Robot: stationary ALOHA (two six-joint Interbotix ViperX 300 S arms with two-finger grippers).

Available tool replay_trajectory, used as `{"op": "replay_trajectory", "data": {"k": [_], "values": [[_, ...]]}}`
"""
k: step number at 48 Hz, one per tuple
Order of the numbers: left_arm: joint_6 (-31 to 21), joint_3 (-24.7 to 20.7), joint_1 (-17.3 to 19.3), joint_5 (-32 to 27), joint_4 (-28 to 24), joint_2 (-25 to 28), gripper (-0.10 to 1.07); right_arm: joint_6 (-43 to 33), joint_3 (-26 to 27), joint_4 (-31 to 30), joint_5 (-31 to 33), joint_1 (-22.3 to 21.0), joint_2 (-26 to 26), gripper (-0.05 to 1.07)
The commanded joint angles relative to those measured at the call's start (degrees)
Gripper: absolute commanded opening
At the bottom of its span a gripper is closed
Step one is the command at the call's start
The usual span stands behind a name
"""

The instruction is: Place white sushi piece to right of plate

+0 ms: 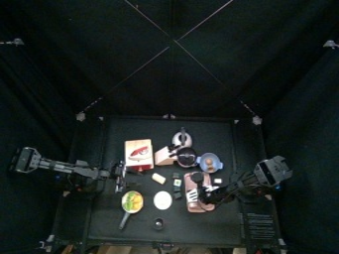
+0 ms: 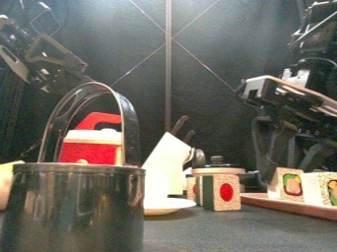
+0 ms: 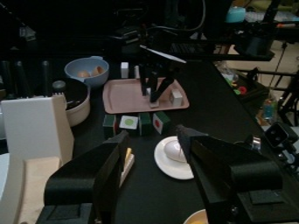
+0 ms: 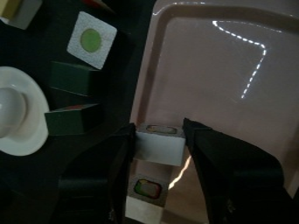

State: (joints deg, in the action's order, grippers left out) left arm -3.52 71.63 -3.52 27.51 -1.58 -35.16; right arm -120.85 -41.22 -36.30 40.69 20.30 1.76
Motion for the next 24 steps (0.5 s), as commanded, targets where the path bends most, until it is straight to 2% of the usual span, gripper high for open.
{"op": "replay_trajectory", "data": {"k": [1, 12, 18, 24], "values": [[0.00, -0.70, -0.09, 0.18, 0.09, 0.09, 0.86, 0.00, 0.18, 0.97, 1.41, 1.49, 3.43, 0.69], [0.09, -0.62, -0.09, 0.18, 0.09, 0.09, 0.86, -1.32, -3.87, 16.17, 16.70, 11.51, 11.25, 0.69], [0.00, -0.62, -0.09, 0.18, 0.09, 0.09, 0.86, -1.32, -7.47, 20.04, 17.31, 11.95, 12.39, 0.69], [0.00, -0.62, -0.09, 0.18, 0.09, 0.09, 0.86, -1.41, -11.07, 20.39, 17.14, 11.95, 12.66, 0.70]]}}
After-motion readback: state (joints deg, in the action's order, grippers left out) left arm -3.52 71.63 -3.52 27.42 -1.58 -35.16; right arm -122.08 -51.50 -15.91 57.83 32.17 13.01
